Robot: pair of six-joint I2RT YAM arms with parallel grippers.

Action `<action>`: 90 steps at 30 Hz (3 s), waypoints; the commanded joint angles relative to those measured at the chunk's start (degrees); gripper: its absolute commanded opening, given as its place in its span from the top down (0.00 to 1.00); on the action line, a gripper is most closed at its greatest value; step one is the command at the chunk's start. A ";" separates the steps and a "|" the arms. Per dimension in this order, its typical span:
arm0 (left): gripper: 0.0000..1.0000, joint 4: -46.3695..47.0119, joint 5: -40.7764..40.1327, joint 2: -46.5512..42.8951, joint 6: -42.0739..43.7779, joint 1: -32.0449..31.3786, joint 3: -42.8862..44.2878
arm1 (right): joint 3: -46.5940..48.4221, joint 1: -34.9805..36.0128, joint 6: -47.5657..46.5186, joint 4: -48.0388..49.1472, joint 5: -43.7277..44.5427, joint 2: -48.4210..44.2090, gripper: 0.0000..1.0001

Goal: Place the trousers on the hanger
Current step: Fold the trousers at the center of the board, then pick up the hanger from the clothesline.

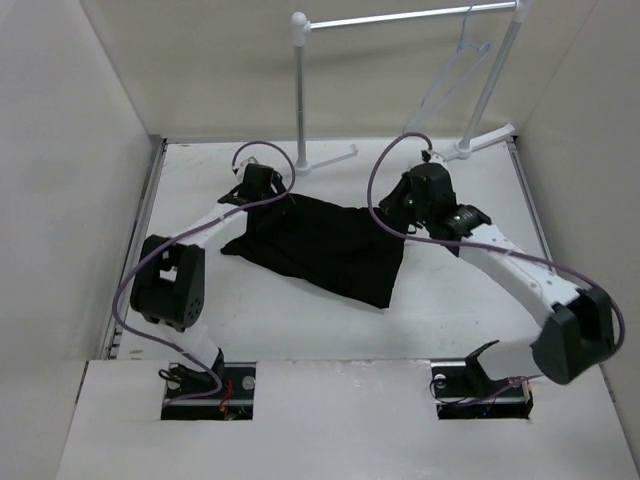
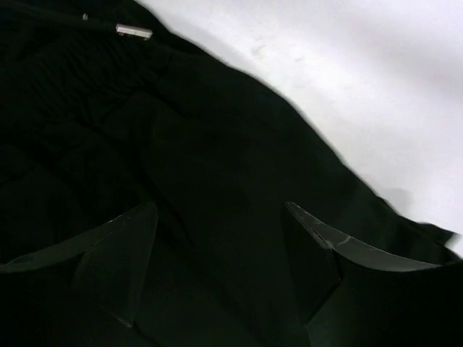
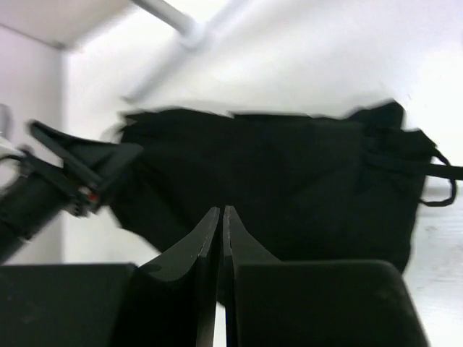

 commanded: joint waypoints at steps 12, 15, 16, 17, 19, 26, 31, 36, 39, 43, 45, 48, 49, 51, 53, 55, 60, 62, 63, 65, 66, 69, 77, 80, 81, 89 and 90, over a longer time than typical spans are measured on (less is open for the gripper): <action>0.34 7.23 -8.56 -10.10 -1.83 11.07 -23.14 | -5.25 -12.81 10.50 21.22 -21.64 28.10 0.87; 0.34 5.39 -9.43 -19.76 -3.15 11.60 -27.98 | -2.26 -12.37 10.85 21.75 -22.60 32.15 0.87; 0.34 3.90 -9.52 -22.14 -3.24 11.69 -27.99 | -0.95 -12.11 10.68 21.75 -23.30 33.03 0.87; 0.33 2.32 -9.18 -23.99 -3.24 12.04 -27.30 | 0.20 -12.11 10.50 21.41 -24.09 33.04 0.86; 0.33 -1.10 -8.74 -27.07 -2.63 11.87 -24.67 | 0.91 -12.11 9.45 21.40 -25.42 30.51 0.79; 0.35 -9.73 -8.91 -32.01 -0.69 6.52 -15.78 | -8.56 -11.15 6.63 17.01 -29.02 10.21 0.44; 0.64 -9.30 -9.35 -28.77 -1.13 -3.76 -13.93 | -22.35 -4.39 10.84 18.06 -26.04 0.27 0.73; 0.70 -7.10 -10.40 -24.81 -1.65 -11.41 -13.31 | -32.38 -1.74 14.36 23.07 -22.62 1.39 0.84; 0.70 -6.92 -10.58 -24.19 -2.01 -12.92 -13.23 | -34.77 -1.74 15.95 23.34 -19.54 2.98 0.87; 0.70 -7.80 -10.67 -25.06 -2.10 -12.66 -13.05 | -35.30 -1.65 17.09 21.06 -18.39 2.46 0.81; 0.70 -8.59 -10.49 -26.20 -1.83 -12.13 -12.79 | -33.81 -1.65 16.48 17.91 -18.57 -0.43 0.67; 0.70 -10.43 -10.67 -28.14 -1.39 -11.25 -12.09 | -29.43 -1.65 14.46 11.40 -18.21 -7.81 0.41; 0.70 -11.22 -10.75 -28.84 -1.22 -10.99 -11.82 | -27.06 -2.08 13.24 8.69 -18.13 -10.35 0.36; 0.70 -12.54 -10.76 -29.98 -0.87 -10.46 -11.56 | -21.53 -4.09 10.25 4.20 -18.30 -13.79 0.31; 0.70 -13.51 -10.49 -30.86 -0.34 -10.28 -11.73 | -14.68 -7.43 6.39 1.11 -18.74 -14.60 0.31; 0.70 -13.60 -10.14 -31.66 -0.25 -10.46 -12.69 | -6.43 -11.38 2.70 -0.04 -19.35 -12.41 0.45; 0.73 -13.69 -10.05 -33.50 -0.86 -13.00 -14.54 | 14.23 -19.65 -2.41 -0.40 -20.50 -2.75 0.87; 0.74 -13.69 -10.31 -34.12 -1.04 -14.06 -15.33 | 20.74 -22.81 -2.59 0.22 -20.15 1.90 0.83; 0.74 -13.69 -10.40 -34.21 -1.13 -14.41 -15.77 | 24.08 -24.22 -2.86 0.66 -20.76 4.89 0.77; 0.74 -13.69 -10.40 -34.38 -1.48 -14.76 -16.39 | 30.76 -25.90 -3.30 0.40 -20.68 10.60 0.56; 0.74 -13.69 -10.40 -34.47 -1.65 -14.85 -16.56 | 33.32 -26.34 -3.73 0.75 -20.94 12.80 0.47; 0.73 -13.69 -10.40 -34.82 -2.01 -15.03 -16.74 | 41.49 -27.13 -4.52 0.05 -22.86 20.18 0.37; 0.72 -13.69 -9.96 -35.44 -2.62 -14.24 -18.06 | 53.11 -27.31 -5.67 -2.60 -26.38 31.63 0.43; 0.72 -13.69 -9.96 -35.53 -3.06 -14.15 -18.59 | 53.56 -27.22 -5.76 -0.84 -28.66 32.95 0.53; 0.72 -13.78 -9.96 -35.70 -3.32 -14.15 -18.76 | 53.21 -27.22 -5.76 -0.14 -29.37 32.95 0.55; 0.72 -13.87 -10.05 -36.14 -4.29 -14.15 -19.20 | 51.53 -26.70 -6.99 4.09 -31.66 29.18 0.84; 0.72 -13.87 -10.05 -36.14 -4.29 -14.15 -19.03 | 51.71 -26.70 -7.25 4.35 -32.01 28.48 0.85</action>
